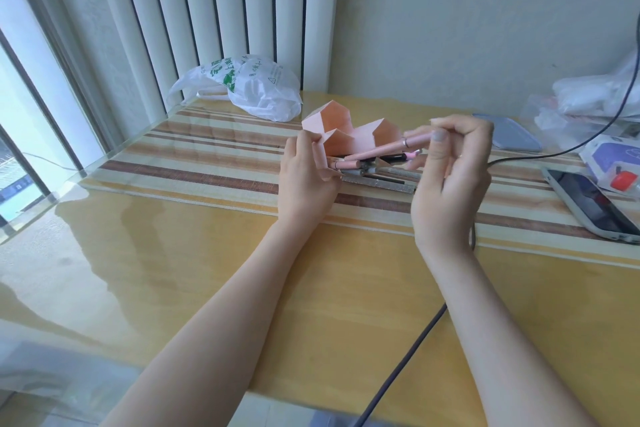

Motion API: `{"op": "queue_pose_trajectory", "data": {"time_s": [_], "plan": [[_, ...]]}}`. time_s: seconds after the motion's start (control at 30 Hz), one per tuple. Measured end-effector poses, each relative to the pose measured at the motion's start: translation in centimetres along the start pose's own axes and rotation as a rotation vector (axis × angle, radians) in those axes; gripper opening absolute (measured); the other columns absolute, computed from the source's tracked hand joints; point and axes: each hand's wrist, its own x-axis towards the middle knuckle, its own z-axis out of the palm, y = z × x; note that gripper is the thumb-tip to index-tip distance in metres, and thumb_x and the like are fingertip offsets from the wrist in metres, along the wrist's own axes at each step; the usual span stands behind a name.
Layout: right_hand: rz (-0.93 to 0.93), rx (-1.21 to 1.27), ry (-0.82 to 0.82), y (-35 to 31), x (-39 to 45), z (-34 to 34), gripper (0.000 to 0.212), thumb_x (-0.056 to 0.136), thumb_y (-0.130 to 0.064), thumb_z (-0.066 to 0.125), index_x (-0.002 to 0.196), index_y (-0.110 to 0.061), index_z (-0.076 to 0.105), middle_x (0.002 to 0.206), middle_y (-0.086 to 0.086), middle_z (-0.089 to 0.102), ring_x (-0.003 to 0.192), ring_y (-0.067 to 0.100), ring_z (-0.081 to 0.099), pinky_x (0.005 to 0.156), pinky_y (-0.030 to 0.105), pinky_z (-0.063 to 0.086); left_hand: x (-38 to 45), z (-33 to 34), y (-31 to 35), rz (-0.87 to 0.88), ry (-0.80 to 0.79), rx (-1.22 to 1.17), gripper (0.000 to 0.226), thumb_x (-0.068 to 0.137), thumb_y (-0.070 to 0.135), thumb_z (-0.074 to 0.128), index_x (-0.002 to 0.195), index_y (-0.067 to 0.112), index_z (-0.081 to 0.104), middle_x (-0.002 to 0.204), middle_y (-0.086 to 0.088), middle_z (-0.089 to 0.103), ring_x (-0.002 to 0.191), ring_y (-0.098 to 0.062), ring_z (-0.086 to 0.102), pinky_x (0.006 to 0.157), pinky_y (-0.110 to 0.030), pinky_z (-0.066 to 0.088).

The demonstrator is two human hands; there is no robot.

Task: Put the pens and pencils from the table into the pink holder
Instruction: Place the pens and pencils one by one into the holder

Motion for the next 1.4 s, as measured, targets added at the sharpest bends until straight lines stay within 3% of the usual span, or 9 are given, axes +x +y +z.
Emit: {"op": "queue_pose_trajectory", "data": {"time_s": [0.1,0.2,0.3,0.43,0.6,0.77,0.93,1.07,1.4], "plan": [[-0.001,-0.025,-0.092,0.1,-0.4,0.1,0.018,0.098,-0.006,0.046,0.099,-0.024,0.044,0.088,0.005,0.066,0.078,0.022,0.068,0.066,0.023,0.053,0.1,0.0,0.0,-0.001,-0.001,0.004,0.051,0.069,0.003,0.063,0.116,0.015,0.045,0.115,-0.003,0.047,0.107,-0.026,0.047,0.080,-0.033,0.040],[-0.094,-0.274,-0.239,1.2,-0.6,0.3,0.008,0.091,-0.010,0.061,0.085,-0.005,0.059,0.083,0.009,0.068,0.079,0.029,0.064,0.069,0.032,0.048,0.0,0.1,0.0,-0.009,0.001,0.004,0.050,0.069,0.003,0.062,0.113,0.016,0.044,0.113,-0.001,0.047,0.106,-0.025,0.047,0.079,-0.034,0.041],[-0.120,-0.456,-0.439,2.3,-1.1,0.9,0.012,0.083,-0.013,0.069,0.074,-0.005,0.066,0.109,0.009,0.069,0.103,0.031,0.058,0.089,0.029,0.040,0.0,0.3,-0.1,0.005,0.008,-0.004,0.044,0.072,0.007,0.063,0.110,0.015,0.044,0.109,-0.001,0.047,0.104,-0.023,0.047,0.079,-0.035,0.042],[-0.076,-0.462,-0.484,2.6,-1.2,0.9,0.007,0.083,-0.013,0.070,0.079,-0.008,0.072,0.128,0.009,0.062,0.124,0.032,0.051,0.105,0.037,0.039,0.1,0.2,-0.2,0.012,0.027,-0.006,0.038,0.072,0.006,0.062,0.104,0.013,0.044,0.104,-0.001,0.049,0.100,-0.019,0.044,0.075,-0.031,0.039],[-0.114,-0.397,-0.343,2.4,-0.8,0.8,0.014,0.089,-0.012,0.060,0.096,-0.008,0.071,0.117,0.007,0.066,0.112,0.022,0.055,0.099,0.030,0.040,-0.1,0.1,0.0,0.006,0.016,-0.039,0.042,0.070,0.006,0.065,0.107,0.014,0.045,0.096,0.010,0.043,0.102,-0.016,0.043,0.073,-0.024,0.033],[0.078,-0.431,-0.043,3.2,0.3,-0.7,0.018,0.093,-0.004,0.049,0.109,-0.002,0.054,0.109,0.008,0.062,0.102,0.026,0.055,0.082,0.017,0.036,0.3,-0.7,0.5,-0.204,0.004,-0.196,0.047,0.065,0.018,0.073,0.101,0.020,0.043,0.110,0.001,0.051,0.096,-0.017,0.046,0.072,-0.028,0.035],[0.308,-0.789,-0.403,5.6,-0.5,-1.2,0.030,0.093,-0.003,0.048,0.122,-0.007,0.047,0.120,0.011,0.059,0.116,0.033,0.047,0.082,0.041,0.042,0.2,-1.2,0.4,-0.252,0.020,-0.288,0.049,0.052,0.036,0.065,0.094,0.020,0.046,0.103,-0.001,0.061,0.094,-0.019,0.057,0.070,-0.030,0.047],[0.369,-0.884,-0.625,6.5,-1.7,-0.9,0.032,0.093,0.000,0.045,0.123,-0.012,0.045,0.118,0.010,0.059,0.114,0.032,0.046,0.082,0.042,0.041,0.2,-1.2,0.5,-0.267,0.021,-0.300,0.054,0.049,0.038,0.066,0.097,0.018,0.050,0.098,0.002,0.061,0.092,-0.016,0.056,0.072,-0.028,0.047],[0.397,-0.925,-0.683,7.7,-1.4,-0.6,0.022,0.095,-0.002,0.045,0.112,-0.013,0.055,0.123,0.010,0.051,0.114,0.031,0.041,0.082,0.039,0.036,0.5,-0.8,-0.5,-0.248,0.024,-0.278,0.039,0.064,0.022,0.069,0.097,0.020,0.048,0.101,0.000,0.059,0.089,-0.014,0.055,0.062,-0.021,0.041]]}}
